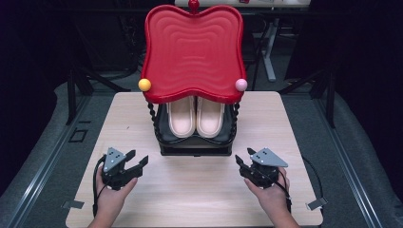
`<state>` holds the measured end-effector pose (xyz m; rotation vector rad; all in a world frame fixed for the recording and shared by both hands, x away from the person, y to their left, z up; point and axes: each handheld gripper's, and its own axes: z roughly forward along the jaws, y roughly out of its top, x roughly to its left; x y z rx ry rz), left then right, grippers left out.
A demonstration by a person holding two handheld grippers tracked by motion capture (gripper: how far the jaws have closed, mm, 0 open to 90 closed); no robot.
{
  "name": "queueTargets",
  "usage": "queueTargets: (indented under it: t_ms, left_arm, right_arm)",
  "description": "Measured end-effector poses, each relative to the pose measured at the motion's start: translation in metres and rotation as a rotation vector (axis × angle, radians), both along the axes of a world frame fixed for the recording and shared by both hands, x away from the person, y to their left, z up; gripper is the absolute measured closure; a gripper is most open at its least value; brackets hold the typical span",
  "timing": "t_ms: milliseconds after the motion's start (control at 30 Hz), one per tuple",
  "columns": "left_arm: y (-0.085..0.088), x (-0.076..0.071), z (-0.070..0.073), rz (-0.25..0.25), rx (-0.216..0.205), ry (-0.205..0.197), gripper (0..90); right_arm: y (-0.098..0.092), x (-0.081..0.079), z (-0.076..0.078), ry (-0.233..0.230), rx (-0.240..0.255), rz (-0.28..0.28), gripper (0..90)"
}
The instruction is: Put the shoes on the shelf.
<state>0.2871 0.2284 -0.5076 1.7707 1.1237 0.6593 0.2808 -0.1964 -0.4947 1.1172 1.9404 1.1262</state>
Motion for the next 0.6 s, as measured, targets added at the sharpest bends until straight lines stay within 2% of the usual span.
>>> queueTargets:
  t_ms: [133,167,300,433,600]
  left_arm:
    - [0.004,-0.003,-0.006,0.006,-0.006,0.009,43.8]
    - [0.006,-0.004,-0.011,0.003,-0.008,0.03,43.8]
    - [0.006,-0.004,-0.013,-0.003,-0.007,0.039,43.5]
    - [0.005,-0.002,-0.02,-0.014,0.005,0.046,43.1]
    - [0.005,-0.001,-0.023,-0.018,0.007,0.06,43.1]
  right_arm:
    - [-0.001,0.0,-0.005,0.003,0.011,-0.008,49.4]
    - [-0.001,0.001,-0.011,0.008,0.011,-0.006,49.4]
    - [0.001,0.001,-0.019,0.027,0.012,-0.006,49.4]
    - [0.003,0.001,-0.029,0.051,-0.004,0.013,49.1]
    - [0.002,-0.001,-0.033,0.056,-0.011,0.012,48.9]
